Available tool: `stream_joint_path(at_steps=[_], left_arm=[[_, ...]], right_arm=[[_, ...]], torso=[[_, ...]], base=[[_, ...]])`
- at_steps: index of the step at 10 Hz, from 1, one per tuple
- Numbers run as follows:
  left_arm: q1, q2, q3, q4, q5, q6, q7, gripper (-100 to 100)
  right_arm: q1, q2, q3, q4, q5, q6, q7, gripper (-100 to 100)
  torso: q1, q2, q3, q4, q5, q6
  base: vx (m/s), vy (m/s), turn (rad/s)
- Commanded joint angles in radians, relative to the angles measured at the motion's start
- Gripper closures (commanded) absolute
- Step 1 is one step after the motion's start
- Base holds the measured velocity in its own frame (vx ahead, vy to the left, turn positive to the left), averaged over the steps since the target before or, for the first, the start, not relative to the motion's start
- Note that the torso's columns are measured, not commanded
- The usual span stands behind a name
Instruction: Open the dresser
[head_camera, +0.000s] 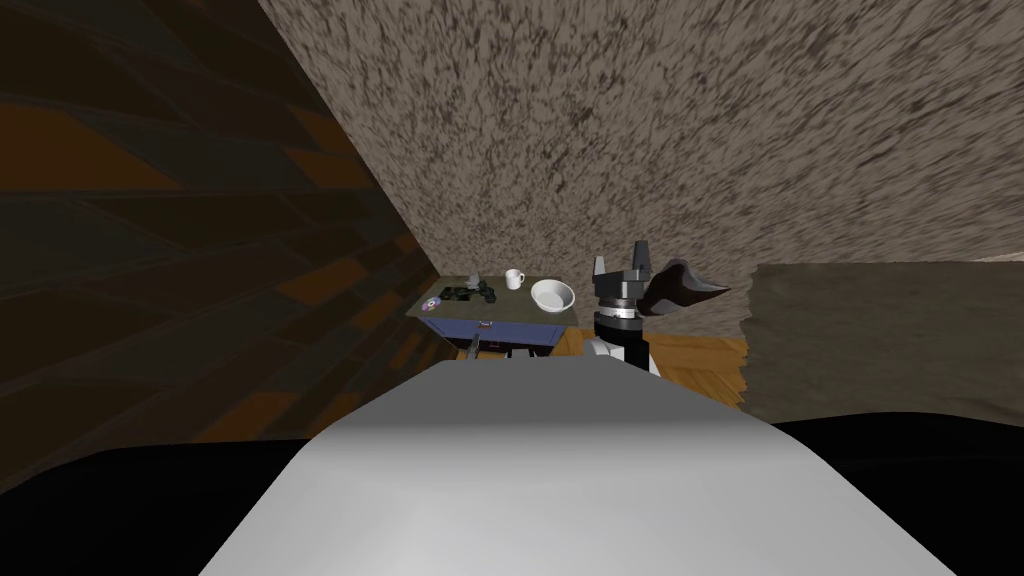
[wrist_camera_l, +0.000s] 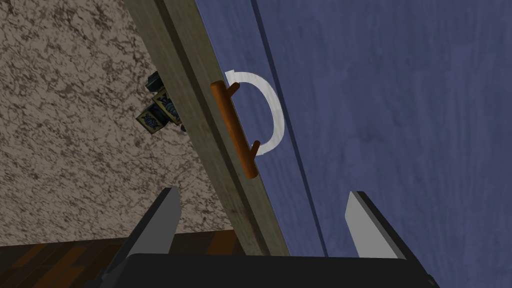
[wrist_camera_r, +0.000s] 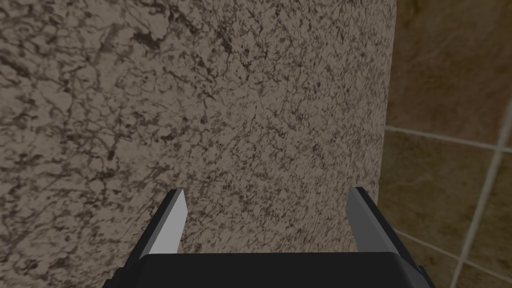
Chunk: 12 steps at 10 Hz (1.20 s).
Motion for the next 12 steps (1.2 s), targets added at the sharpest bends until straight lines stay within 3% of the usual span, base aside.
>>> stream_joint_path(at_steps=[1, 8, 9, 10, 12], left_arm=[[0.000, 0.000, 0.000, 0.000, 0.000, 0.000, 0.000, -100], [-0.071, 0.023, 0.004, -0.040, 0.016, 0.106, 0.028, -100], [-0.069, 0.020, 0.005, -0.024, 0.015, 0.087, 0.022, -100], [-0.043, 0.014, 0.003, -0.024, 0.010, 0.064, 0.017, 100], [-0.028, 0.009, 0.002, -0.016, 0.006, 0.042, 0.011, 100]], right_arm=[[0.000, 0.000, 0.000, 0.000, 0.000, 0.000, 0.000, 0], [0.000, 0.000, 0.000, 0.000, 0.000, 0.000, 0.000, 0], [0.000, 0.000, 0.000, 0.000, 0.000, 0.000, 0.000, 0], [0.000, 0.000, 0.000, 0.000, 0.000, 0.000, 0.000, 0], [0.000, 0.000, 0.000, 0.000, 0.000, 0.000, 0.000, 0]], torso=[[0.001, -0.001, 0.000, 0.000, 0.000, 0.000], [0.001, -0.001, -0.001, 0.000, 0.000, 0.000], [0.001, -0.001, 0.000, 0.000, 0.000, 0.000], [0.002, -0.001, -0.001, 0.000, 0.000, 0.000], [0.002, -0.002, -0.001, 0.000, 0.001, 0.000]], base=[[0.010, 0.013, -0.038], [-0.020, -0.018, 0.000], [-0.010, -0.010, -0.001], [0.016, 0.016, 0.000], [0.023, 0.023, -0.004]])
